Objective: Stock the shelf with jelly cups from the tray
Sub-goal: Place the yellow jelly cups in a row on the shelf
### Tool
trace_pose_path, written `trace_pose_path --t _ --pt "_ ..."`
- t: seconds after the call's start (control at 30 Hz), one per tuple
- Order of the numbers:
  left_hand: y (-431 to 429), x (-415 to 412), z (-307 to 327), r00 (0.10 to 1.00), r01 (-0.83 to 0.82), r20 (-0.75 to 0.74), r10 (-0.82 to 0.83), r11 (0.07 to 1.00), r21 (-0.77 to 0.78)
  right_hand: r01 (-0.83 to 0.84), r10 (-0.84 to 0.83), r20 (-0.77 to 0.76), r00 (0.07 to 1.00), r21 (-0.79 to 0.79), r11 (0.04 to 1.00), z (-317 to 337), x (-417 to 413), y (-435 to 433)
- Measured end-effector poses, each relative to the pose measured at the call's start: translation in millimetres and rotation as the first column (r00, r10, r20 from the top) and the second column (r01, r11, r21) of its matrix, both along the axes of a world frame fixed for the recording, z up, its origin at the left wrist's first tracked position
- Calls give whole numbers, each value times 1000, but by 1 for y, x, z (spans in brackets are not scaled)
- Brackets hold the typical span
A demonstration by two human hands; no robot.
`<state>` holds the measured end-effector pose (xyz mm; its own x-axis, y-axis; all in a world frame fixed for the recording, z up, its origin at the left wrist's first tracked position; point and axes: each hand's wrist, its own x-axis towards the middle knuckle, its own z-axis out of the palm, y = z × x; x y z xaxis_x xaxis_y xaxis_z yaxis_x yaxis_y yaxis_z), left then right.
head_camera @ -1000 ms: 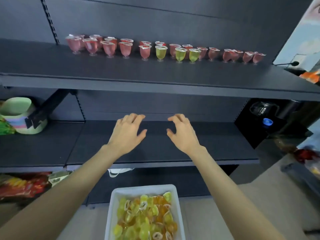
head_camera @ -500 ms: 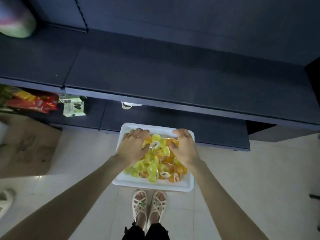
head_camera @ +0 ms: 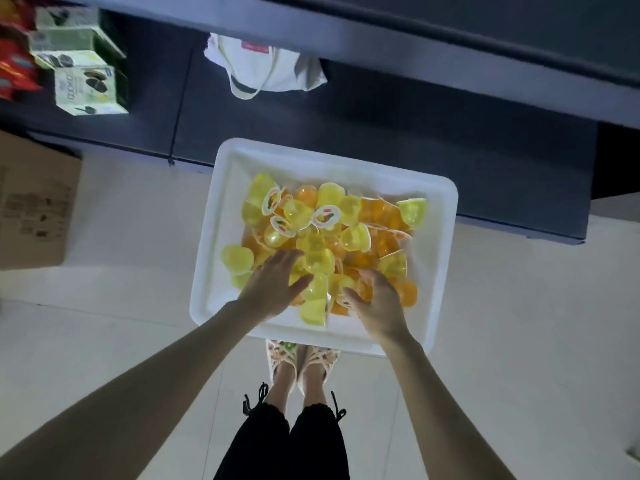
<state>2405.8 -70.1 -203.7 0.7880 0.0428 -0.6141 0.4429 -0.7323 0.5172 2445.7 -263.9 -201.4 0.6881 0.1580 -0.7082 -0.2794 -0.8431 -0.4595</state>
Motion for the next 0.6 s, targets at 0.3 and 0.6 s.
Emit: trace_pose_path --t 0.3,0.6 --pt "-21 16 -46 993 -117 -19 116 992 -39 154 -162 40 986 154 976 -43 -14 -9" --pt "-18 34 -51 951 -261 -213 223 951 -167 334 -336 -27 941 222 916 -36 -17 -9"
